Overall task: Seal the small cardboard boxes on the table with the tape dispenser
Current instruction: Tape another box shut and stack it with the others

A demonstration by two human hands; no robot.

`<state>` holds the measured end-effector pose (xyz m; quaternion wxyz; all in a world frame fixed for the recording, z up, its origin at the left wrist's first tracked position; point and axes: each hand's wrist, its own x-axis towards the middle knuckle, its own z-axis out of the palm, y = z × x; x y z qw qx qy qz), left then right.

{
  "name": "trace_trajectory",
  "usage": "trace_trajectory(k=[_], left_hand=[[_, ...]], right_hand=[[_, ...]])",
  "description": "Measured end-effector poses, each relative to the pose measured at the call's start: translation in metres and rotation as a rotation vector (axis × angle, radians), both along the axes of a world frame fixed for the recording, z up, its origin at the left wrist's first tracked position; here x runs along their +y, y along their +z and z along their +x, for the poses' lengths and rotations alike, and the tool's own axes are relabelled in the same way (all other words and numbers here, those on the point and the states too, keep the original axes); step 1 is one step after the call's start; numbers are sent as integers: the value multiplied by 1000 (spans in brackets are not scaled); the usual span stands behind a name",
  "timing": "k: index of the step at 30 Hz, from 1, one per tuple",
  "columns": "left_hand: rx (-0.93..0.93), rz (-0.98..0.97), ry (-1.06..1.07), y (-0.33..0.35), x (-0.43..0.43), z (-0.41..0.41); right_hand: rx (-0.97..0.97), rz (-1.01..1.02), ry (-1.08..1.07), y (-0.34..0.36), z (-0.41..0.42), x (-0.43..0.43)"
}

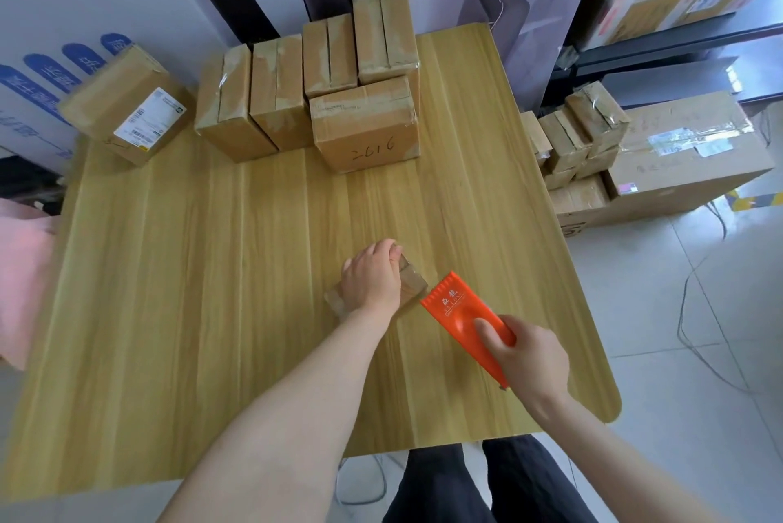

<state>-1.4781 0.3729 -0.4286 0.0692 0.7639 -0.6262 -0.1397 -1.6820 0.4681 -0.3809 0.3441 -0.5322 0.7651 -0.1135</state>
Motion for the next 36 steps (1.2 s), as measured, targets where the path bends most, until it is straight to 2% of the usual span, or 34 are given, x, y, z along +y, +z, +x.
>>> trace_trajectory(k=[7,15,20,25,28,36], left_hand=[[4,-1,-15,2,2,-1],[4,-23,-12,1,1,-1],[29,-11,97,5,4,-7],[219,116,405,11,8,-10],[336,188,473,13,10,-6],[828,102,665,7,35,-14]], right_hand=[[61,-39,14,-4,-4,9],[407,41,234,11,10,-36],[498,77,304,30,20,-61],[490,86,309,41,30,-78],[492,65,319,47,34,-85],[683,-43,501,57,71,-111]])
